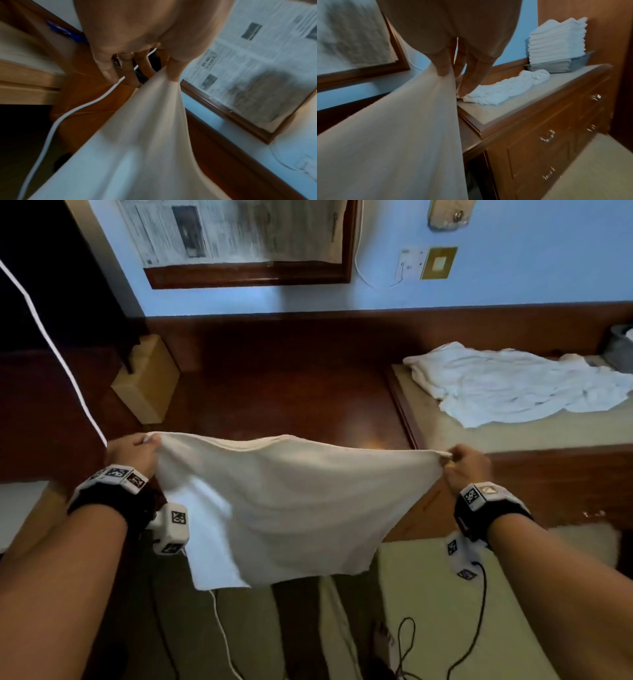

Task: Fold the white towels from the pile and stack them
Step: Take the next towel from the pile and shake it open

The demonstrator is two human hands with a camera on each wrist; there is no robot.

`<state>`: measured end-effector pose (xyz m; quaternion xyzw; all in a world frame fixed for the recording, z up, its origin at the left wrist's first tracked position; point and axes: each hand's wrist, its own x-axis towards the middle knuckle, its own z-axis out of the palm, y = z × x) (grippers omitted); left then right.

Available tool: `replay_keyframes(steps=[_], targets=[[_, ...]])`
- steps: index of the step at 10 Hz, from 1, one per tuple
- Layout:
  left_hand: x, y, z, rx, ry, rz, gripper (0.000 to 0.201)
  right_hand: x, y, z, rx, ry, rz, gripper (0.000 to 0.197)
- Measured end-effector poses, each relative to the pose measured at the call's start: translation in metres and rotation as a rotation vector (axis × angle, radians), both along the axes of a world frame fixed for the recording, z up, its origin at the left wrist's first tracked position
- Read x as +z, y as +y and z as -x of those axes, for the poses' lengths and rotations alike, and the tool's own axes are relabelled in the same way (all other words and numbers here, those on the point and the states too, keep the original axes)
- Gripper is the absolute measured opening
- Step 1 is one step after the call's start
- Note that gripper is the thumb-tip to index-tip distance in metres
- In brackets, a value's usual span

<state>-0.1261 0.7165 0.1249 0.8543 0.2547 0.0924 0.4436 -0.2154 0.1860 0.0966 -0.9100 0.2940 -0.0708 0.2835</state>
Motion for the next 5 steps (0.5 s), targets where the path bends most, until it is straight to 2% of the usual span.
replay_keyframes(steps=[1,2,3,4,5], targets=[[-0.015,0.026,0.009,0.142,0.098,-0.024,0.024,-0.020,-0.007,0.012,-0.105,-0.012,-0.013,0.016],[-0.025,0.036,0.012,0.234,0.141,0.073,0.027,-0.026,-0.005,0.012,-0.151,0.037,-0.096,0.015],[-0.029,0.027,0.018,0.270,0.112,0.314,0.024,-0.029,0.003,0.006,-0.241,0.027,-0.158,0.011],[-0.061,0.049,0.006,0.305,0.072,0.484,0.040,-0.028,0.012,0.000,-0.378,-0.072,-0.335,0.010],[-0.053,0.040,-0.001,0.366,0.043,0.709,0.049,-0.019,0.026,-0.012,-0.463,-0.212,-0.483,0.014]])
